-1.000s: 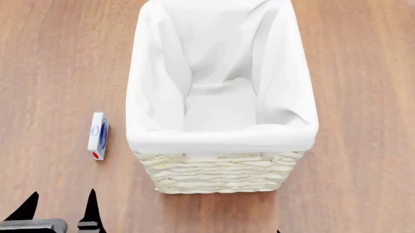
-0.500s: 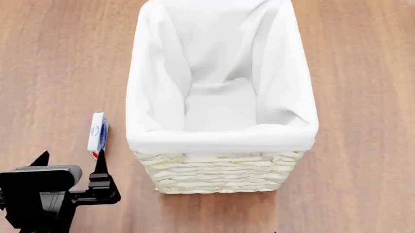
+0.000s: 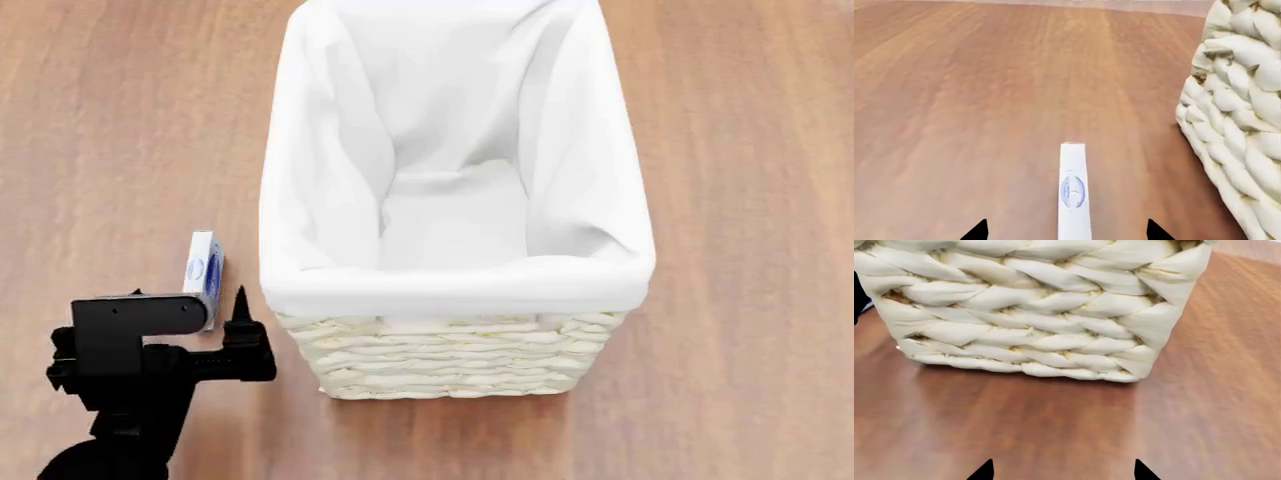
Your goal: Pick up the cream cheese box, and put it in the basket.
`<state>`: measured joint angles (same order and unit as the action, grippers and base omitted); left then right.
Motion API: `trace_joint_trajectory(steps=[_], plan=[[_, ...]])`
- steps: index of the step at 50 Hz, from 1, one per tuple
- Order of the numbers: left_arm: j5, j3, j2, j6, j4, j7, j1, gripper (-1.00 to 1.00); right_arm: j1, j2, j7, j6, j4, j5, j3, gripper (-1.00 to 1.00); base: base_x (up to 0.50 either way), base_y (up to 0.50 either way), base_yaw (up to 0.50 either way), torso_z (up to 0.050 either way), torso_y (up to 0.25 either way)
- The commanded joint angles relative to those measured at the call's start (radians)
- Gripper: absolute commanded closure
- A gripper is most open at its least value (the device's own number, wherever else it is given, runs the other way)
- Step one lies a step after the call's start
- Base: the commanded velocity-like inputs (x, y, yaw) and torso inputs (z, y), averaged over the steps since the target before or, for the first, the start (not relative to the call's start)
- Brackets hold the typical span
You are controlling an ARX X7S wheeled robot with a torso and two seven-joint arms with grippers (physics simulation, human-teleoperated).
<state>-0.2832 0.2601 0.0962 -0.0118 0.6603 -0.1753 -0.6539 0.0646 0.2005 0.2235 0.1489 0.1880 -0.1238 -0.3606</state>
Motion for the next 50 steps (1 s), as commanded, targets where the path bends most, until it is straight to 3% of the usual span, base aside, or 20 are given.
trace_joint_trajectory(steps=[1,10,14,16,17,36,37,40,42,46,49,50], plan=[[0.024,0.016,-0.056,-0.135,0.358,0.039,-0.167,-1.0,0.004,0.004,0.002,-0.002,0.0,-0.004,-0.006,-1.0,0.0,0.0,0.0,0.0,0.0],[0.006,0.013,-0.089,-0.265,0.624,0.072,-0.283,-1.0,0.002,0.007,0.002,0.003,0.002,-0.009,-0.01,-1.0,0.0,0.0,0.0,0.0,0.0],[0.009,-0.003,-0.086,-0.239,0.647,0.039,-0.298,-1.0,-0.002,0.009,0.004,0.004,-0.004,-0.01,-0.012,-1.0,0.0,0.0,0.0,0.0,0.0],[0.002,-0.024,-0.084,-0.222,0.648,0.078,-0.296,-1.0,-0.001,0.009,0.004,0.007,0.0,-0.012,-0.012,-1.0,0.0,0.0,0.0,0.0,0.0],[0.011,-0.031,-0.083,-0.225,0.648,0.072,-0.294,1.0,0.0,0.009,0.004,0.009,0.003,-0.013,-0.012,-1.0,0.0,0.0,0.0,0.0,0.0],[0.102,-0.134,-0.063,-0.241,0.64,0.117,-0.282,1.0,0.0,0.016,0.008,0.013,0.007,-0.026,-0.014,-1.0,0.0,0.0,0.0,0.0,0.0],[0.1,-0.132,-0.056,-0.22,0.605,0.117,-0.272,1.0,0.0,0.017,0.009,0.012,0.005,-0.028,-0.013,-1.0,0.0,0.0,0.0,0.0,0.0],[0.09,-0.123,0.014,0.074,0.196,0.06,-0.128,1.0,-0.005,0.026,0.011,-0.002,-0.022,-0.041,-0.005,-1.0,0.0,0.0,0.0,0.0,0.0],[0.092,-0.114,0.044,0.195,-0.026,0.039,-0.092,1.0,-0.005,0.027,0.014,-0.003,-0.025,-0.044,-0.002,-1.0,0.0,0.0,0.0,0.0,0.0],[0.087,-0.112,0.088,0.351,-0.248,0.006,-0.056,1.0,-0.011,0.034,0.017,-0.008,-0.045,-0.055,0.005,-1.0,0.0,0.0,0.0,0.0,0.0],[0.087,-0.107,0.096,0.372,-0.287,0.003,-0.049,1.0,-0.012,0.035,0.019,-0.008,-0.048,-0.056,0.004,-1.0,0.0,0.0,0.0,0.0,0.0],[0.091,-0.091,0.115,0.454,-0.391,-0.002,-0.042,1.0,-0.018,0.04,0.021,-0.011,-0.064,-0.061,0.008,-1.0,0.0,0.0,0.0,0.0,0.0]])
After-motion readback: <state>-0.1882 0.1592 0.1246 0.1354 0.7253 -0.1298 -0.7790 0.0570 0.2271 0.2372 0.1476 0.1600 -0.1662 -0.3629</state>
